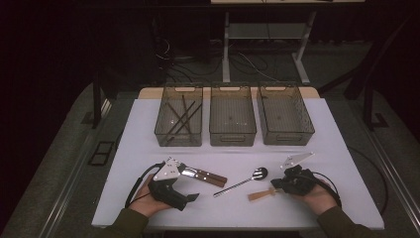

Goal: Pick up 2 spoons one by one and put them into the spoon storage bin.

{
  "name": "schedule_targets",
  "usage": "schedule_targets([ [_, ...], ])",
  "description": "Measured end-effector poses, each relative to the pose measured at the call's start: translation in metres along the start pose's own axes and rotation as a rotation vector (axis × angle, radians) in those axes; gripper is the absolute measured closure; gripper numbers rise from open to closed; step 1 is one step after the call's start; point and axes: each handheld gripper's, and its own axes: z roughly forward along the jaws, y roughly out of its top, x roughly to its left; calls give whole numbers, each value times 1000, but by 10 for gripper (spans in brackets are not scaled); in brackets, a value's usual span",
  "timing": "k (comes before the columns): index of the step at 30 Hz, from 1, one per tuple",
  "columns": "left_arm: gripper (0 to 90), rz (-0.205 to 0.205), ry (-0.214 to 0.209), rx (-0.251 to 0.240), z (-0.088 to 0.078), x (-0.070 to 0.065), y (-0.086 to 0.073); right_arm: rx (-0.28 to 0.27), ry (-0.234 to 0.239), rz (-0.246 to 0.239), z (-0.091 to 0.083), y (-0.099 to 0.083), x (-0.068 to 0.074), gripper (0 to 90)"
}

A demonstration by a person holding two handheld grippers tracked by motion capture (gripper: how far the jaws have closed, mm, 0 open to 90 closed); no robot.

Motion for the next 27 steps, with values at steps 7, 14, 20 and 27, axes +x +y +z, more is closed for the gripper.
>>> schedule_targets([
  [7, 0, 3, -1, 4, 0, 0, 0, 8, 1, 2, -8, -12, 3, 894],
  [14, 0, 2, -2, 5, 0, 0, 0, 17, -10, -4, -16, -23, 6, 894],
  [20, 0, 4, -3, 8, 0, 0, 0, 15, -3, -8, -18, -25, 6, 894],
  [27, 0, 5, -4, 8, 1, 0, 0, -80, 52, -6, -26, -19, 3, 800],
])
